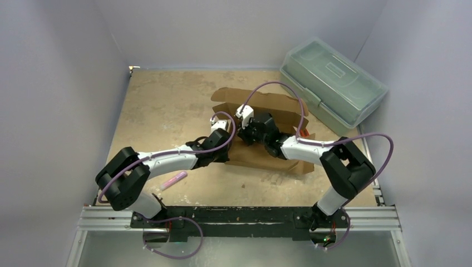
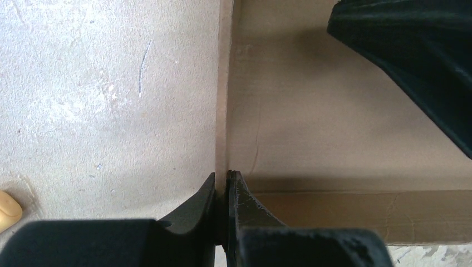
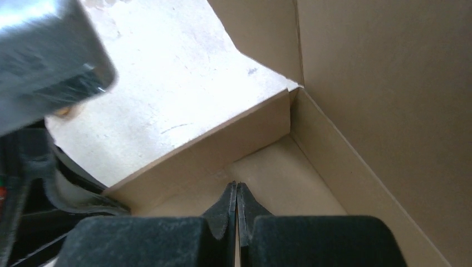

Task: Fold the paper box
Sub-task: Fold the paper box at the center of the board.

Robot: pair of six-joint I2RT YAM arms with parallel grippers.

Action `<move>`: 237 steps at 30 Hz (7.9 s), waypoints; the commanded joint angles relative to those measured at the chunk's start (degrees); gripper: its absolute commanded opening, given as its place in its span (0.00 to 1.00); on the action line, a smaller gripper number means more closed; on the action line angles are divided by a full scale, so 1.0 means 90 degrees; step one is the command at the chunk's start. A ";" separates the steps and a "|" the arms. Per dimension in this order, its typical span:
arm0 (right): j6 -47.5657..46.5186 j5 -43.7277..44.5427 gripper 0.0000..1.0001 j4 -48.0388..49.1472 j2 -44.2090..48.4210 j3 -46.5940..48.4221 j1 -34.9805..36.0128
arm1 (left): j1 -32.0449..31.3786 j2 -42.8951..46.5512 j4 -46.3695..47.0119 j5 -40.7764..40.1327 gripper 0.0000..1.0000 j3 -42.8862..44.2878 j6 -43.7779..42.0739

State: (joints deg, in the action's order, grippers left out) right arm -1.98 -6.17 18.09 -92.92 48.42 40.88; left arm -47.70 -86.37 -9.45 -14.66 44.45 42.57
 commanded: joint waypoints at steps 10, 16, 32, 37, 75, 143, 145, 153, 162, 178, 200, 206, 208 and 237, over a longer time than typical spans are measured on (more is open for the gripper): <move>-0.0848 -0.0683 0.00 0.0123 0.0586 -0.0420 0.0047 | -0.0048 -0.0137 -0.0040 -0.0059 0.03 0.0301 0.0023; -0.2689 -0.2462 0.31 -0.1954 0.1174 0.0231 -0.0006 | -0.0045 -0.0180 -0.0109 -0.0144 0.03 0.0353 -0.0036; -0.4390 -0.2639 0.56 -0.2950 0.0800 0.0027 0.0296 | -0.0042 -0.0295 -0.0283 -0.0281 0.03 0.0615 -0.0168; -0.4759 -0.2349 0.49 -0.3357 0.0570 0.0128 0.0705 | -0.0037 -0.0316 -0.0320 -0.0328 0.03 0.0637 -0.0182; -0.6035 -0.2729 0.50 -0.4304 0.0763 0.0048 -0.0227 | 0.0071 0.0014 0.0108 -0.0266 0.00 0.0191 -0.0100; -0.5387 -0.2455 0.12 -0.4422 0.0290 0.0445 0.0018 | 0.0819 -0.1758 -0.0255 -0.0374 0.31 0.2105 -0.1537; -0.5376 -0.2440 0.13 -0.4403 0.0271 0.0441 0.0012 | 0.0838 -0.1595 -0.0263 -0.0408 0.41 0.2089 -0.1517; -0.5348 -0.2421 0.14 -0.4410 0.0259 0.0452 0.0013 | 0.1012 -0.1167 -0.0183 -0.0262 0.48 0.2103 -0.1478; -0.5152 -0.2417 0.40 -0.4403 0.0351 0.0507 0.0008 | 0.1354 -0.0835 0.0306 0.0127 0.58 0.1685 -0.1538; -0.5253 -0.2768 0.58 -0.4905 0.0789 0.0760 -0.0305 | 0.1477 -0.1874 -0.0231 0.0415 0.37 0.2342 -0.1544; -0.5300 -0.3677 0.79 -0.5676 0.2097 0.1179 -0.1130 | 0.1398 -0.0541 0.0194 -0.0476 0.62 0.1452 -0.1415; -0.4894 -0.4128 0.85 -0.5945 0.3396 0.1154 -0.2071 | 0.2480 0.0366 0.1606 0.1957 0.69 0.0800 -0.1154; -0.4470 -0.4353 0.91 -0.5838 0.3740 0.1148 -0.2513 | 0.3010 0.0446 0.2214 0.3051 0.71 0.0582 -0.0752; -0.2678 -0.6747 0.99 -0.4480 0.3801 -0.0172 -0.4870 | 0.4740 -0.5411 0.6336 0.7313 0.37 0.3567 0.3036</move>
State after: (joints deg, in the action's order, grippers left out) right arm -24.38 -65.73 -21.91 -58.85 46.74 -2.68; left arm -4.36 -133.29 41.32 47.79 73.58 65.21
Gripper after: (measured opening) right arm 0.987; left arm 0.492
